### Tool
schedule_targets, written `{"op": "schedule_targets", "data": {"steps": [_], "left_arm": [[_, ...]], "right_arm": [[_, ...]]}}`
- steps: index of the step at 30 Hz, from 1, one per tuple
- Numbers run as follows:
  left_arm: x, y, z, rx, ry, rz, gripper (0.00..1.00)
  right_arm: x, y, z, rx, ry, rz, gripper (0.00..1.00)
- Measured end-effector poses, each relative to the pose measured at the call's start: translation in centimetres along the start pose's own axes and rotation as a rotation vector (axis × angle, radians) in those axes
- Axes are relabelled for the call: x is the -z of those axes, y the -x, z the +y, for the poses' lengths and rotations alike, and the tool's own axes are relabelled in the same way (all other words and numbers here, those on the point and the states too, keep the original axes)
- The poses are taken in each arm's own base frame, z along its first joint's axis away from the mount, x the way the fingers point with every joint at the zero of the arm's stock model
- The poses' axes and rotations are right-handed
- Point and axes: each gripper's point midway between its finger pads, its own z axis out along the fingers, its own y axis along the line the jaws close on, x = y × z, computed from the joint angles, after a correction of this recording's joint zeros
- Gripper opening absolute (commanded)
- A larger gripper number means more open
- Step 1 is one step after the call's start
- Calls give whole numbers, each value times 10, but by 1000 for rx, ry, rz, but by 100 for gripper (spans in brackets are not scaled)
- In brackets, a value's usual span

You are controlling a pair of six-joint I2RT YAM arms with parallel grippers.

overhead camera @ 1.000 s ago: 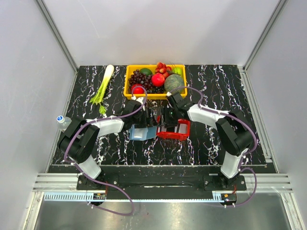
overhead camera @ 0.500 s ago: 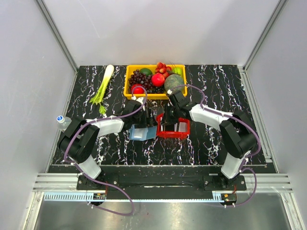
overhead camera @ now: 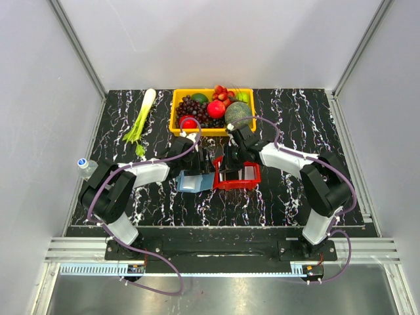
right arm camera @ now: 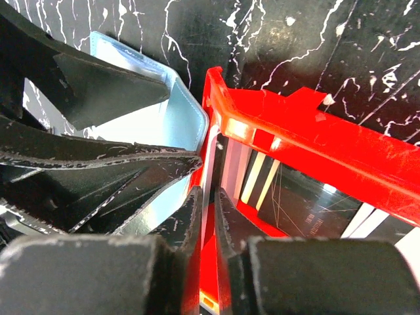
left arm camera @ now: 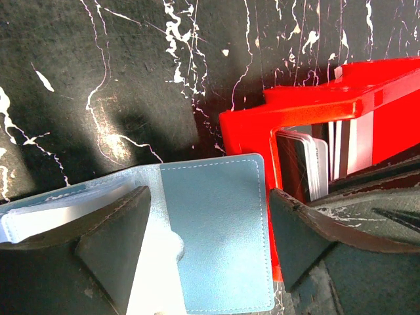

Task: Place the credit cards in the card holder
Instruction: Pick up the credit card from the storage box.

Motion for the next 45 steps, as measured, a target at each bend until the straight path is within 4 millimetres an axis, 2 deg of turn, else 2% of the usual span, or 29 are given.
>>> {"op": "schedule_targets", "data": {"steps": [7,23,36,45], "left_arm": [[0,0,0,0,-1,0,77],[0,4,1,5,2,-7,77],[1,3,0,5,-4,-3,77],[0,0,-4,-1,-15,8,77]], "right_arm": [[0,-5,7,0,53,25,21],[-6,-8,10,-35,139,48,19],[0,-11,6,-53,187,41,19],[3,-14,12,-53,227,66,22]]}}
